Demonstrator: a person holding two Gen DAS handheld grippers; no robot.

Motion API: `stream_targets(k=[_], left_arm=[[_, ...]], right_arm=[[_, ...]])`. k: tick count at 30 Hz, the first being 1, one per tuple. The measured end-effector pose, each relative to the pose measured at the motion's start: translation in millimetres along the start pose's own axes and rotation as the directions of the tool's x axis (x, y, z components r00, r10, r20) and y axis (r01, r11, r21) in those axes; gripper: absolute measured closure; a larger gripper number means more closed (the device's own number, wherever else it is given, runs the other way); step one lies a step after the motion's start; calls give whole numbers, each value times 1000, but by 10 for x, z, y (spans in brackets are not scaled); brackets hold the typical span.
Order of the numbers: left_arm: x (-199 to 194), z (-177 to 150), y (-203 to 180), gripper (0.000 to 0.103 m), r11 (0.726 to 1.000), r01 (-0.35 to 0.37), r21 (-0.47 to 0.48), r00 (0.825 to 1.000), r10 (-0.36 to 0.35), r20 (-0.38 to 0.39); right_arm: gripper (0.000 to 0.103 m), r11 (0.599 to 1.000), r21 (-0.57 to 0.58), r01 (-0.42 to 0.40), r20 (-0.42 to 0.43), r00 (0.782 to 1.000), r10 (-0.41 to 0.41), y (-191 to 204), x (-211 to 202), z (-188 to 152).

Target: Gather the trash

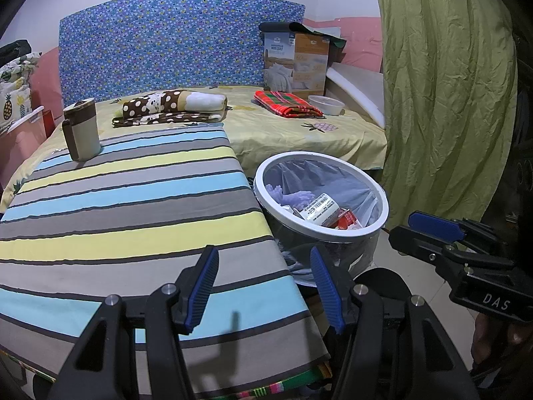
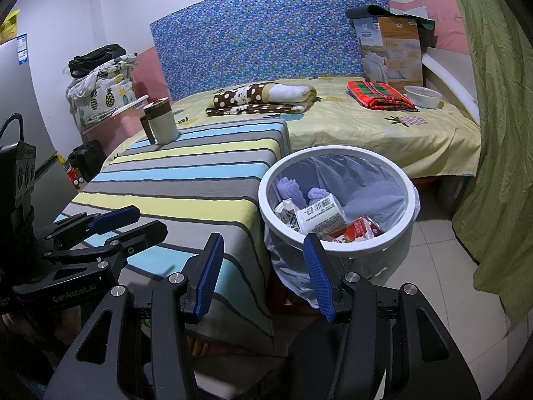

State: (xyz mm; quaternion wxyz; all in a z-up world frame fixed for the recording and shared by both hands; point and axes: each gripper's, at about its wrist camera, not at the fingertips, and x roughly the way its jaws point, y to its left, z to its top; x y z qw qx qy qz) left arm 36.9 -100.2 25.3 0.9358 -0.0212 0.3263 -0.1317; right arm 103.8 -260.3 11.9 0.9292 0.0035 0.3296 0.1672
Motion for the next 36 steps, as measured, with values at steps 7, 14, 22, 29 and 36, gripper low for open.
stream_targets(k=[7, 14, 22, 29, 36], left_arm=[[3, -12, 20, 44, 1000, -6, -1, 1000, 6, -3], [1, -21, 35, 44, 1000, -11, -3, 1000, 11, -6], [1, -24, 28, 44, 1000, -21, 0, 1000, 21, -7], [-1, -40, 37, 44, 1000, -23, -5, 1000, 23, -12], [13, -30, 21, 44, 999, -32, -10, 999, 32, -11]], right_arm=[[51, 1000, -1, 0, -1, 1000, 0, 5, 0, -1], [51, 1000, -1, 0, -2, 1000, 0, 3, 1, -1], [51, 1000, 0, -1, -2, 1000, 1, 11, -2, -5], [51, 1000, 0, -2, -4, 1000, 2, 14, 5, -9], [51, 1000, -1, -2, -4, 1000, 2, 10, 13, -3]])
